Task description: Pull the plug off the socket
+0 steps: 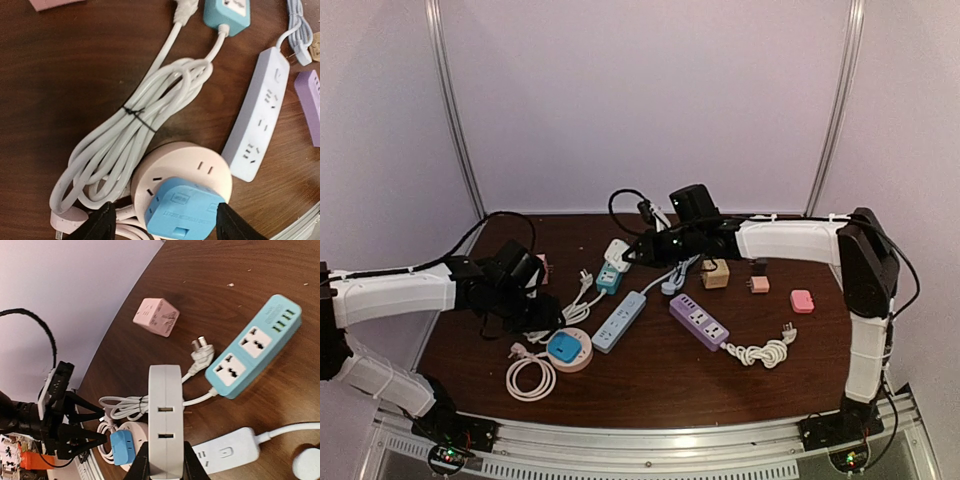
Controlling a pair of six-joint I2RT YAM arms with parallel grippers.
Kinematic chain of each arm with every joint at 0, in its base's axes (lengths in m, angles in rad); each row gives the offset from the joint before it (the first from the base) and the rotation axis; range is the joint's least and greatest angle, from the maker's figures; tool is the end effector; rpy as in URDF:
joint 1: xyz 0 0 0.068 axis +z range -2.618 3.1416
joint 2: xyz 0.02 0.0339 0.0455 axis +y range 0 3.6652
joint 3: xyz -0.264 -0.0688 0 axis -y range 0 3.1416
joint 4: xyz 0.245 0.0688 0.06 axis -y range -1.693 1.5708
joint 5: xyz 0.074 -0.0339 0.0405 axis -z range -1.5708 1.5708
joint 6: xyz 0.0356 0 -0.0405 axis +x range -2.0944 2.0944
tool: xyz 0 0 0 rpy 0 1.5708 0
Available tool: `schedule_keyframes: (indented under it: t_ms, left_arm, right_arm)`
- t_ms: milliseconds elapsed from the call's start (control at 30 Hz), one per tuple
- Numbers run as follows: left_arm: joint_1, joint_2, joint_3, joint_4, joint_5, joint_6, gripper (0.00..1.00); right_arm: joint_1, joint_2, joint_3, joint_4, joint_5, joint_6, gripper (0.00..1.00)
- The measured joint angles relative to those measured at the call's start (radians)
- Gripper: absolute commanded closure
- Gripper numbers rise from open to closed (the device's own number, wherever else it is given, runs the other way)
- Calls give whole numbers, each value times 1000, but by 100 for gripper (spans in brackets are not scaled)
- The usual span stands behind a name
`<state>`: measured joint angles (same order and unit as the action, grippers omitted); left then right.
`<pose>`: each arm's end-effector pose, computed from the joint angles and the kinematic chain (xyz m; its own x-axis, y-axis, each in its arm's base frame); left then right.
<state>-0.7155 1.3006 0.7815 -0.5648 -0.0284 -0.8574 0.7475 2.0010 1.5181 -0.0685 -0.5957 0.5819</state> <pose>0.1843 -0.1588 0.2016 -0.9248 -0.1977 -0.3252 -0.0818 0.9378 -0.3374 0.3260 0.3295 0.2386 -0.8229 -0.1424 -0.5500 -0.5518 0.4315 0.7137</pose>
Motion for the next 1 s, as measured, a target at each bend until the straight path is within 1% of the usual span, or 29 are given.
schedule_keyframes:
  t_ms: [233, 433, 533, 700, 867, 1000]
  left_arm:
    - [0, 3, 97, -5, -18, 39, 30]
    - [0, 14, 111, -5, -18, 52, 30]
    - [0, 16, 111, -5, -18, 56, 30]
    - [0, 14, 113, -5, -18, 62, 30]
    - [0, -11, 113, -5, -18, 63, 30]
    - [0, -32, 113, -5, -17, 63, 30]
  right_arm:
    - [-141, -112, -36, -148, 185, -91, 100]
    - [-255, -120, -29, -282, 400, -177, 100]
    - [-298, -108, 1, -344, 493, -213, 100]
    - [-360, -60, 71, -407, 636, -269, 100]
    - [-388, 56, 189, -460, 773, -327, 100]
    - [-390, 148, 274, -504, 849, -370, 100]
